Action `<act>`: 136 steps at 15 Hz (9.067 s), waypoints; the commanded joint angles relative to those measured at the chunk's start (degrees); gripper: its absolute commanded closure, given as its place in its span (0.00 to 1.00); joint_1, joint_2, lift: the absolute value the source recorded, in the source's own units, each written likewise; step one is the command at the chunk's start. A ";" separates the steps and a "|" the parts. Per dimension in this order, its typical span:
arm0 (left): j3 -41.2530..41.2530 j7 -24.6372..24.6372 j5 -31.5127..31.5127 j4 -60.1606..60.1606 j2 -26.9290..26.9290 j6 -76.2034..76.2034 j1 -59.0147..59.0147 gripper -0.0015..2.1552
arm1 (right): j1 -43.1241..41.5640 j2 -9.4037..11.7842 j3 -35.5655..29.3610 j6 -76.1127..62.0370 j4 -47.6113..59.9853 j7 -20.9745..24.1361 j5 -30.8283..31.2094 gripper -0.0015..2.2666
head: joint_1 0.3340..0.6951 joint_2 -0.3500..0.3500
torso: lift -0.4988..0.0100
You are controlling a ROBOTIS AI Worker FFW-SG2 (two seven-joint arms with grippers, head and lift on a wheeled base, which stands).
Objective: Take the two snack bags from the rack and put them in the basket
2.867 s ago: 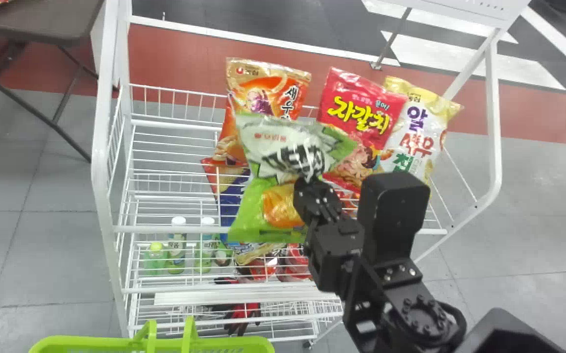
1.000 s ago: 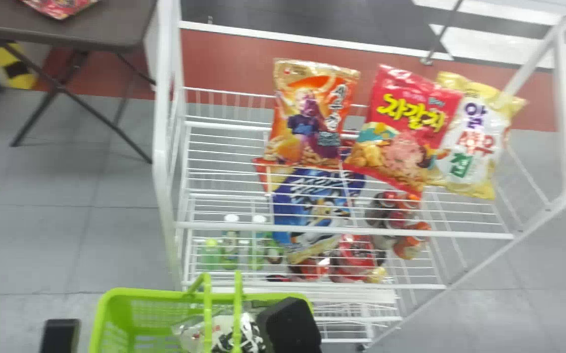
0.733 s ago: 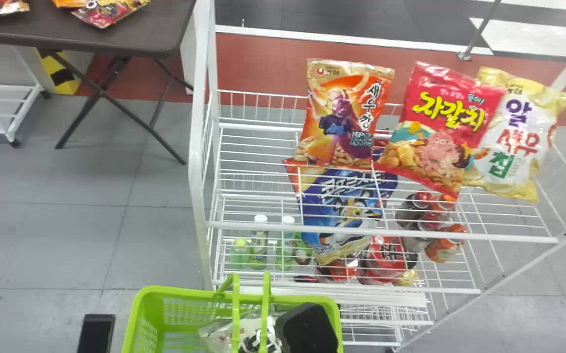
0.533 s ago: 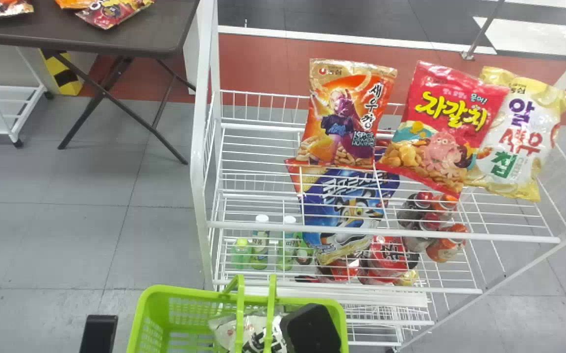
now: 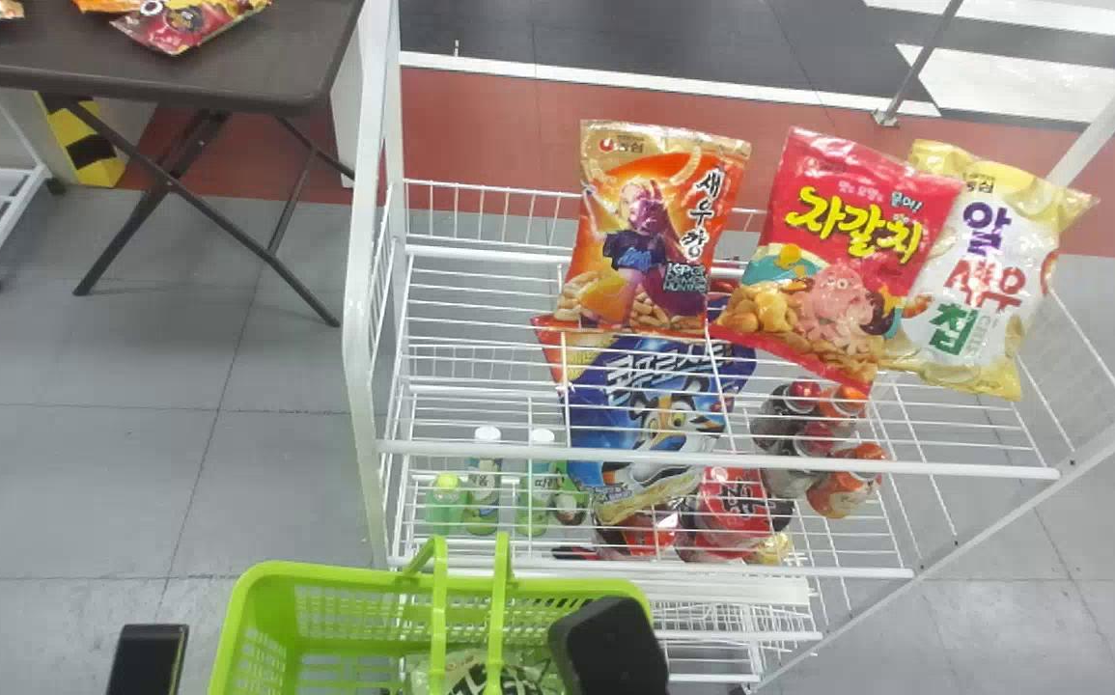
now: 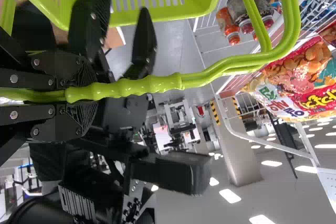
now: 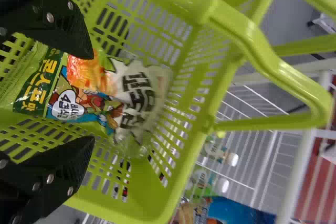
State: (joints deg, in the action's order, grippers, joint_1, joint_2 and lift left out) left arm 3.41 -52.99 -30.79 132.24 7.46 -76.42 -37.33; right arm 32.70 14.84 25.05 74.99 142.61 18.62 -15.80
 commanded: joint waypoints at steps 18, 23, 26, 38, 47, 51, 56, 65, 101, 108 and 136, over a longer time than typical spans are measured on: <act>-0.16 0.69 -0.50 -1.19 2.38 -1.41 1.04 0.85 | -21.01 -6.75 -12.57 -47.78 -23.34 -11.77 5.78 0.05 | 1.00 0.19 | 0.96; 0.72 0.17 -2.08 -1.81 4.05 -1.24 0.51 0.85 | -27.61 -9.83 -10.90 -45.67 -30.99 -7.28 9.38 0.06 | 1.00 0.27 | 0.96; 1.43 -0.10 -2.78 -1.72 4.58 -1.24 0.16 0.85 | -29.28 -9.65 -11.34 -46.03 -34.06 -6.76 9.56 0.06 | 1.00 0.27 | 0.96; 1.69 0.17 -2.78 -3.92 4.66 -1.24 1.56 0.85 | -37.36 -8.25 -13.53 -50.95 -46.10 -6.32 8.33 0.06 | 1.00 0.22 | 0.96; 2.04 0.43 -2.96 -6.82 4.49 -1.24 3.67 0.85 | -40.97 -8.42 -13.80 -51.12 -51.64 -8.51 7.89 0.94 | 1.00 0.22 | 0.96; 1.78 0.61 -2.96 -6.82 4.31 -1.24 3.76 0.85 | -37.45 -7.63 -13.80 -51.30 -46.46 -8.87 7.36 0.99 | 1.00 0.23 | 0.96; 2.30 0.34 -2.96 -6.11 4.22 -1.41 3.14 0.85 | -29.72 -3.68 -15.11 -47.43 -33.71 -8.78 4.64 0.99 | 1.00 0.22 | 0.96; 2.13 0.43 -2.78 -3.92 3.96 -2.29 2.44 0.85 | -4.40 3.88 -19.16 -34.07 0.83 -6.93 0.42 0.99 | 1.00 0.11 | 0.96; 0.72 1.40 -1.11 -1.54 1.32 -1.94 1.21 0.85 | 1.84 2.21 -5.97 -14.38 -1.46 -8.43 -4.42 0.02 | 1.00 0.39 | 0.96; 0.81 0.52 -1.11 -2.33 1.32 0.35 0.51 0.85 | 9.48 2.04 -7.03 -54.29 -4.09 -8.87 12.46 0.02 | 1.00 0.24 | 0.96; 6.87 -3.09 -2.96 -3.39 1.41 4.04 -5.64 0.87 | 29.17 -2.53 -17.40 -89.62 -5.85 -12.38 12.19 0.04 | 1.00 0.02 | 0.96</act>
State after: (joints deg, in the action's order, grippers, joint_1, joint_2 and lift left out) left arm 10.20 -55.92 -33.75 129.13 8.94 -72.38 -43.11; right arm 61.97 12.31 7.57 -14.70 136.76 6.23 -3.69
